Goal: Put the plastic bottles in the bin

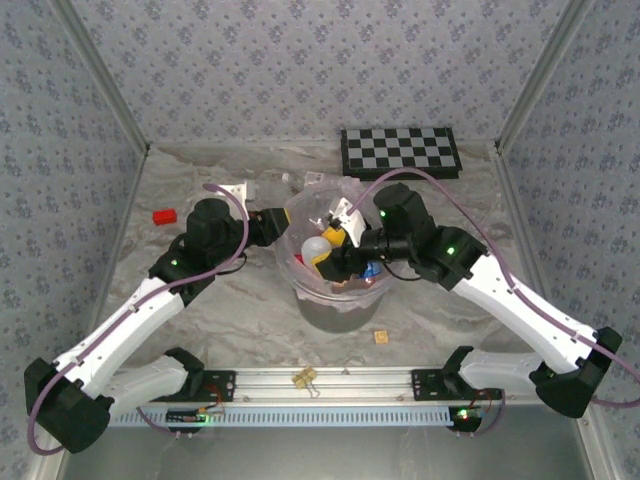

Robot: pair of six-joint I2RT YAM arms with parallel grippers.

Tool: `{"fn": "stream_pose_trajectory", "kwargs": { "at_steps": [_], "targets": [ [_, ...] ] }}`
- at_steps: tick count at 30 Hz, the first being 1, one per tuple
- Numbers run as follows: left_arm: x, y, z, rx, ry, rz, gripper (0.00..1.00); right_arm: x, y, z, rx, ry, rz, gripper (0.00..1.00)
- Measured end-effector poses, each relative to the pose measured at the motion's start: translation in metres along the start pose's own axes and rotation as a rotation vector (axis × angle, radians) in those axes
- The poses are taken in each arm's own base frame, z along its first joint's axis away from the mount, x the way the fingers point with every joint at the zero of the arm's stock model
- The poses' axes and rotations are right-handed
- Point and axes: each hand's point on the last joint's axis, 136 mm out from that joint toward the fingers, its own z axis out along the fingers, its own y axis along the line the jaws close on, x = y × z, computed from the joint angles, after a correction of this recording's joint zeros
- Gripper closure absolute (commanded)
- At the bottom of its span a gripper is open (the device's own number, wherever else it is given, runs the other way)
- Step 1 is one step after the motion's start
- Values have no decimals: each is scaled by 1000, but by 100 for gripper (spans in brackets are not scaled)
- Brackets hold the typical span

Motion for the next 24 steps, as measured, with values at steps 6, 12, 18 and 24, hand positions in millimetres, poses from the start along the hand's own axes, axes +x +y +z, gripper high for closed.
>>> {"fn": "stream_pose_trajectory", "kwargs": {
  "at_steps": [6,12,18,24],
  "targets": [
    [-1,0,3,2,-2,1,56,-38,-18,-41,76,-70,14,3],
    [-1,0,2,3,-3,1,55,-89,-16,-58,118,-143,-17,51],
    [-1,0,1,0,-6,3,55,-77,-19,-13,126,-38,-20,68],
    [-2,3,-4,-19,-18,5,55,-9,-21,29,101,104,62,72]
  ]
}}
